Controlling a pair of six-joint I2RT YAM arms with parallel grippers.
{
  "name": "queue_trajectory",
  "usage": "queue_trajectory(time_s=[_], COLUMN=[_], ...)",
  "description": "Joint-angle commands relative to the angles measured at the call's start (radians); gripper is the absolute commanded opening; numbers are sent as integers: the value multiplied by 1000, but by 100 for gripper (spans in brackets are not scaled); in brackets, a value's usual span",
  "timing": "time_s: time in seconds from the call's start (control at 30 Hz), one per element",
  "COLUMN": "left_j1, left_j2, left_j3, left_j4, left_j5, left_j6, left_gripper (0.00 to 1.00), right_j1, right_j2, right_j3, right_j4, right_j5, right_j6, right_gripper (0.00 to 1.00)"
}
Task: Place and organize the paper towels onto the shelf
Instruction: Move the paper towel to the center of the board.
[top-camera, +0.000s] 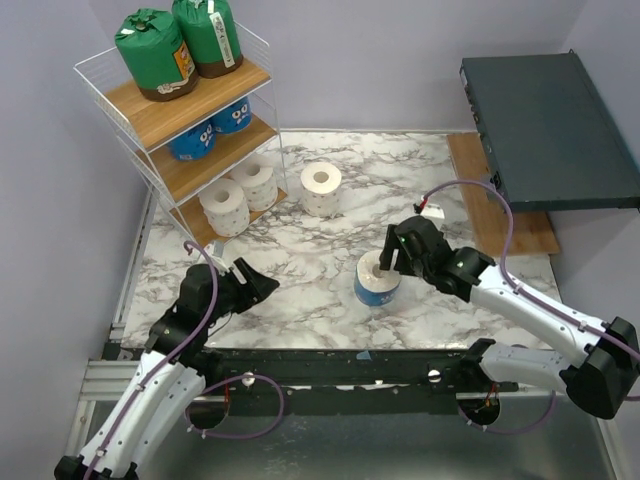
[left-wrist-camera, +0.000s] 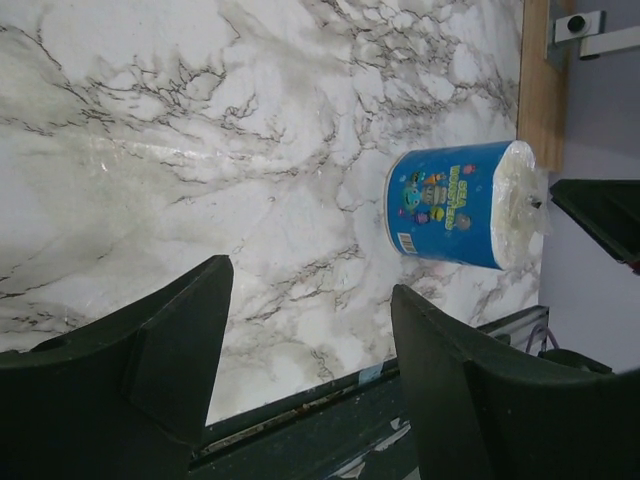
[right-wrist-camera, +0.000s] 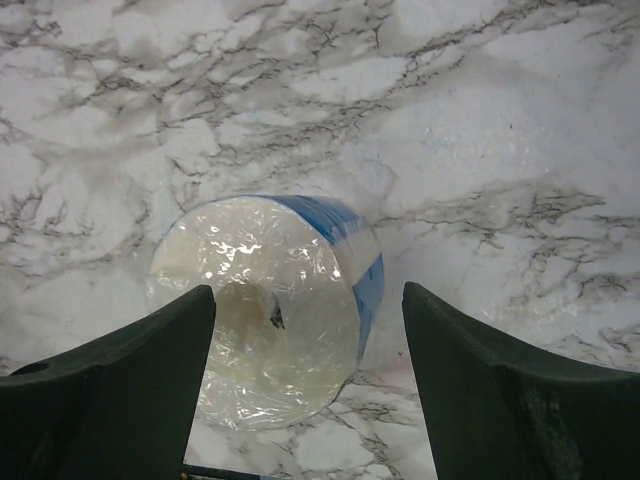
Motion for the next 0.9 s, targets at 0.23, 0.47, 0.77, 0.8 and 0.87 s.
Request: queue_trajectory(time_s=[0.23,0.47,0.77,0.8,0.87], left_j1=[-29,-31,-32,-32,-32], left_j2=[-18,20,62,69,81], left_j3=[-123,-174,-211,-214,-220], left_j4=[200,241,285,288,296], left_j5=[-30,-18,-12,-9,-3], left_j6=[-94,-118,-117,-117,-120], left_gripper=[66,65,64,64,64], right_j1=[5,5,5,5,6], right_j2=[-6,19,52,55,56], right_j3=[-82,-111,-120,-117,-109], right_j4=[11,36,63,63,63], right_j5=[-81,-98,-133,-138,-145], right_j6=[28,31,2,0,-5], right_gripper=[74,69,63,60,54])
